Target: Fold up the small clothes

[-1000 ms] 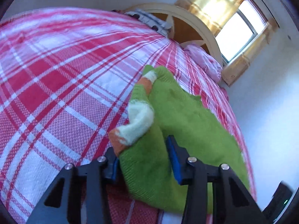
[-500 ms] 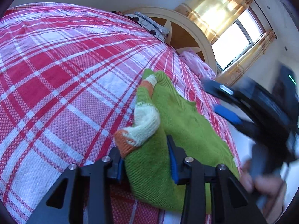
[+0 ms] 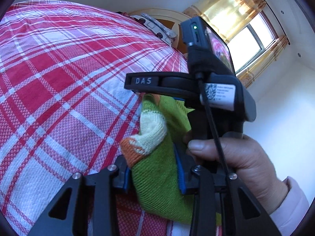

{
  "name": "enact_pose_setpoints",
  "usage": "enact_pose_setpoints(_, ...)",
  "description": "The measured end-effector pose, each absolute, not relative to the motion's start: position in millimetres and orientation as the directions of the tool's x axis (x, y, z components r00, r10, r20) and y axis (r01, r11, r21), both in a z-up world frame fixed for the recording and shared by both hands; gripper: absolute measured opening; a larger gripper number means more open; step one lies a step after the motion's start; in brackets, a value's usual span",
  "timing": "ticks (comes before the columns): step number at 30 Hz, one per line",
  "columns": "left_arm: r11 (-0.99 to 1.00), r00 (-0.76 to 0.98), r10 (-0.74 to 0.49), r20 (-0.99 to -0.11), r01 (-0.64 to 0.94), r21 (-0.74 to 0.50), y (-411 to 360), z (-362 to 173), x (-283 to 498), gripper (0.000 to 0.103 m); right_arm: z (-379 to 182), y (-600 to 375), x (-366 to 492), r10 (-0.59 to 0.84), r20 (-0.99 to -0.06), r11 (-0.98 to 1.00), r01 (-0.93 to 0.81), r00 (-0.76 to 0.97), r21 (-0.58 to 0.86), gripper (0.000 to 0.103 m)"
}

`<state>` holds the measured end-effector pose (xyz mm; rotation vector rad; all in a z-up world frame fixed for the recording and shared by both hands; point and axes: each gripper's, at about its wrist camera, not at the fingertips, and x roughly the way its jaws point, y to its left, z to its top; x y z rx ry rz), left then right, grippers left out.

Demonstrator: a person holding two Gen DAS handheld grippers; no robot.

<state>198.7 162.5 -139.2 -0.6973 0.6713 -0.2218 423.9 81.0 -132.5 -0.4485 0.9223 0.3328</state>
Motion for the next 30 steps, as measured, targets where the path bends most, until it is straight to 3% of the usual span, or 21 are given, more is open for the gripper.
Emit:
enact_pose_setpoints(3, 0.752, 0.770, -0.404, -0.493, -0.027, -0.658, 163.2, -139.0, 198.9, 0.039, -130.0, 74.0, 427.5, 0.102, -0.840, 0.867, -0.462, 0.533, -0.188, 0.079)
enact_pose_setpoints(8, 0.757, 0.771, -0.404, -0.492, -0.020, -0.654, 162.2, -138.5, 198.7, 0.035, -125.2, 67.6, 422.9, 0.068, -0.830, 0.870, -0.440, 0.554, -0.222, 0.048)
enact_pose_setpoints(10, 0.759, 0.771, -0.404, -0.493, -0.018, -0.651, 161.4, -138.0, 199.2, 0.031, -121.8, 63.2, 423.0, 0.085, -0.830, 0.881, -0.431, 0.551, -0.196, 0.034)
enact_pose_setpoints(13, 0.765, 0.772, -0.399, -0.496, -0.019, -0.644, 160.1, -137.3, 199.4, 0.030, -115.0, 51.2, 422.9, 0.147, -0.831, 0.906, -0.410, 0.536, -0.104, 0.022)
enact_pose_setpoints(19, 0.773, 0.771, -0.389, -0.505, -0.025, -0.634, 158.6, -138.8, 201.6, 0.030, -107.1, 24.0, 426.2, 0.301, -0.811, 0.924, -0.365, 0.502, 0.117, 0.018)
enact_pose_setpoints(27, 0.777, 0.769, -0.382, -0.513, -0.034, -0.629, 159.1, -139.2, 203.7, 0.032, -119.2, 30.0, 427.0, 0.294, -0.806, 0.921, -0.378, 0.513, 0.095, 0.019)
enact_pose_setpoints(30, 0.776, 0.767, -0.383, -0.515, -0.035, -0.630, 160.1, -139.9, 204.9, 0.033, -116.7, 29.2, 427.5, 0.309, -0.802, 0.918, -0.381, 0.511, 0.110, 0.027)
